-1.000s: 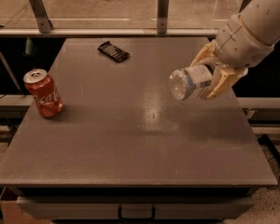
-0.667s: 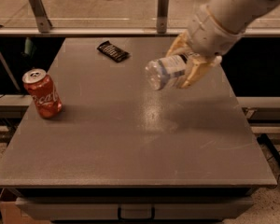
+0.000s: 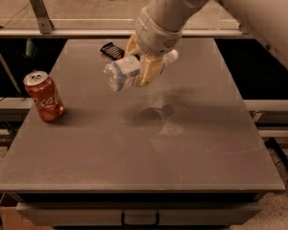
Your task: Move blue plastic bottle near coke can
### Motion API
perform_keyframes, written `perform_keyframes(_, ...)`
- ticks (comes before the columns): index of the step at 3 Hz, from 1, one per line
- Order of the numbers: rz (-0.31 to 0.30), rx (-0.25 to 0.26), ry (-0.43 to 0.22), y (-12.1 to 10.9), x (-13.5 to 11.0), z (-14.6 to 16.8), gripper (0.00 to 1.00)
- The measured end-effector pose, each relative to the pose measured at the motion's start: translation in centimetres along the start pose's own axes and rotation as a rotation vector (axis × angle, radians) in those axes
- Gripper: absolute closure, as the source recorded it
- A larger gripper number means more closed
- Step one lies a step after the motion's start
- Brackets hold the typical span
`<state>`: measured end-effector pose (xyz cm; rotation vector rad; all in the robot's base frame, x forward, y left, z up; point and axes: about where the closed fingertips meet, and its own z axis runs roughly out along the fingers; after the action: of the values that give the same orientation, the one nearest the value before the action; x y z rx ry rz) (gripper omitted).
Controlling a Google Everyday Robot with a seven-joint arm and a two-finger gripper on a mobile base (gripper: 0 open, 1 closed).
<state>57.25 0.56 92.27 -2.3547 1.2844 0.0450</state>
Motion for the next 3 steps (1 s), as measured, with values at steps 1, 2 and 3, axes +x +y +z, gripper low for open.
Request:
perform_keyframes(1, -0.022, -0.014, -0.024, -2.1, -2.8, 2.6, 1.00)
perform_keyframes(2, -0.035, -0.040, -0.040, -3.9, -5.5, 5.8, 1.00)
perform_keyframes(3, -0.024, -0.074, -0.055, -5.0, -6.9, 8.5, 0.84)
